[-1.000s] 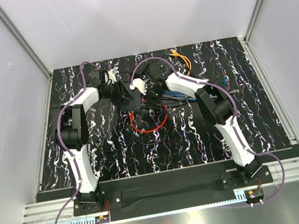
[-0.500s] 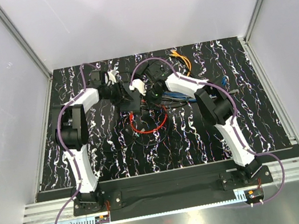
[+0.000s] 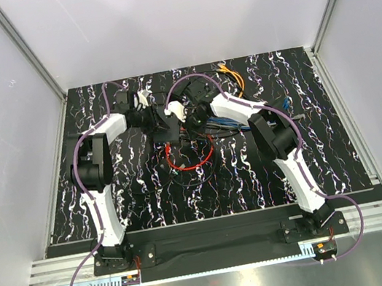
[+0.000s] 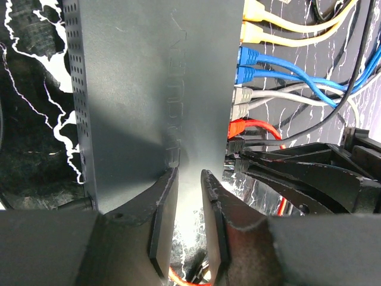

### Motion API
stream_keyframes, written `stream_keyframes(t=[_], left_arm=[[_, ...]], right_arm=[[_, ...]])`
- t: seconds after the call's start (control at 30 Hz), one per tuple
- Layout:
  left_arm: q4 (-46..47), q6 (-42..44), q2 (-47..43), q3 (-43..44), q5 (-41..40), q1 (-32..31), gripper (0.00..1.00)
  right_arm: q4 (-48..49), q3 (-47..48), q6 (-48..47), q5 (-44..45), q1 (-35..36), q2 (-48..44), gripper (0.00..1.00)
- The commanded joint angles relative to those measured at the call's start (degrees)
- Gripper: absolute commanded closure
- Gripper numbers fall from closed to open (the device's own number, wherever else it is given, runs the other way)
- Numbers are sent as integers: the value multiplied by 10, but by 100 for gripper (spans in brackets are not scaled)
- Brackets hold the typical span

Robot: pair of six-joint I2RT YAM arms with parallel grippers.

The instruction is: Insert the plug into the switch port

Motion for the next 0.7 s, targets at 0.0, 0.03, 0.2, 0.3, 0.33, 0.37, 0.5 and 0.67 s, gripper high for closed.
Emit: stream_keyframes(t=[0.0,0.03,0.2,0.3,0.33,0.37,0.5,0.67], left_arm=[[0,4,-8,-19,-14,-13,72],[0,4,-9,-20,-13,-15,72],[1,2,-11,-21,-13,-19,73],[1,1,-11,-21,-12,-18,73],[1,1,-11,-21,-11,-18,73],[2,-1,-11,-21,-11,-19,73],[7,-5,-13,-31,-9,-18,74],[7,-9,-17,-55,-23,-17,75]], right_arm=[[-6,39,26,-18,20,-9,100],[-12,64,38,-7,21,-4,100],[-45,115,60,17,23,16,100],[-44,109,57,17,25,12,100],[-40,101,57,18,25,11,100],[-37,97,55,18,25,9,100],[-1,54,56,21,26,2,100],[73,-3,65,35,27,-13,100]])
